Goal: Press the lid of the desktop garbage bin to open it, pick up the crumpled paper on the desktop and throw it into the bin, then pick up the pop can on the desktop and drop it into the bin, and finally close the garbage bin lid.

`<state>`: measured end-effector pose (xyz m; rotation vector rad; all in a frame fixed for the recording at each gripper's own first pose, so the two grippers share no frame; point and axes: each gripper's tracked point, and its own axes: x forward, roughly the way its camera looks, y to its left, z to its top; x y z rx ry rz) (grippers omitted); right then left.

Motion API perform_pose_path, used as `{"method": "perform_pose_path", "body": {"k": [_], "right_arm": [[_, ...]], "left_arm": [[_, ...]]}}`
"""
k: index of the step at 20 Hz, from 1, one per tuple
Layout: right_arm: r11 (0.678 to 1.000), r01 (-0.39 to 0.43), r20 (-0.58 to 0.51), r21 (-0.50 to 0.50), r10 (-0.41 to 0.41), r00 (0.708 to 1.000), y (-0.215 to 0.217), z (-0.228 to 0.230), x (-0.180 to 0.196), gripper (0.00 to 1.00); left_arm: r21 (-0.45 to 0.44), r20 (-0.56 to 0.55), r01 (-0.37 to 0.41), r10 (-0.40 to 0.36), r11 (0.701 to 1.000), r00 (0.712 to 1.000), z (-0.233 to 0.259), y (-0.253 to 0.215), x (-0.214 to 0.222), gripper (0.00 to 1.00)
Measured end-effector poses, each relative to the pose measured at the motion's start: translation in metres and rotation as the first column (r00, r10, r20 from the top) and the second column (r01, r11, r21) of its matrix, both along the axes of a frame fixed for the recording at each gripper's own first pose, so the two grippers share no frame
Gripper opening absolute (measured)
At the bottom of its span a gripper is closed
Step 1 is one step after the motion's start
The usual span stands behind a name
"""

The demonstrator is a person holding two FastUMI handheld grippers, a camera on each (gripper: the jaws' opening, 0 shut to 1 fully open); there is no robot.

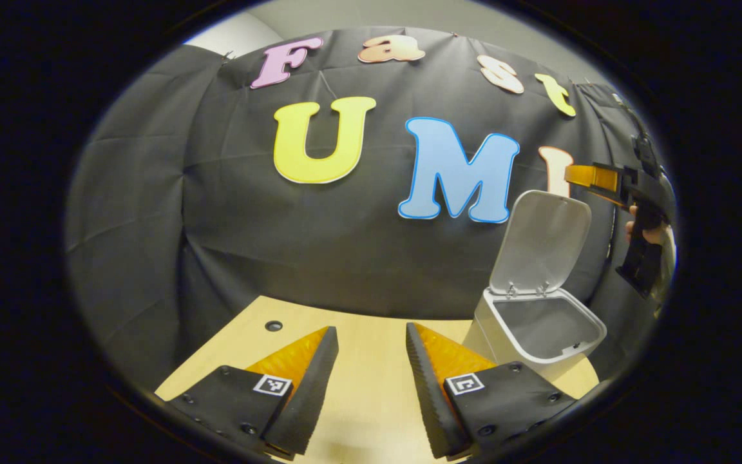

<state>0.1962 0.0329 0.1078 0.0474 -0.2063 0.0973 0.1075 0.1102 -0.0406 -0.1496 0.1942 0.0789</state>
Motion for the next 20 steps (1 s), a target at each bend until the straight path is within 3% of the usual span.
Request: {"method": "perform_pose_path", "body": {"k": [8, 10, 12, 13, 20], "right_arm": [[1.0, -0.012, -0.089, -0.008, 0.011, 0.996, 0.002, -0.024, 0.004, 0.83], [1.0, -0.024, -0.104, -0.008, 0.023, 0.994, 0.002, -0.027, -0.005, 0.84], [0.999, -0.033, -0.118, -0.015, 0.031, 0.993, 0.003, -0.03, -0.013, 0.83], [0.999, -0.037, -0.124, -0.017, 0.035, 0.992, 0.002, -0.033, -0.018, 0.83], [0.997, -0.071, -0.197, -0.016, 0.067, 0.978, 0.004, -0.063, -0.061, 0.84]], "left_arm": [[0.005, -0.011, -0.017, 0.017, 1.0, 1.0, -0.003, 0.006, -0.004, 0.7], [0.005, -0.011, -0.01, 0.01, 1.0, 1.0, -0.004, 0.002, -0.005, 0.75], [0.005, -0.011, 0.001, -0.001, 1.0, 1.0, -0.004, -0.005, -0.005, 0.75], [0.006, -0.011, 0.007, -0.007, 1.0, 1.0, -0.005, -0.009, -0.007, 0.7], [0.01, 0.001, 0.052, -0.052, 0.999, 0.999, -0.002, -0.034, -0.008, 0.75]]}}
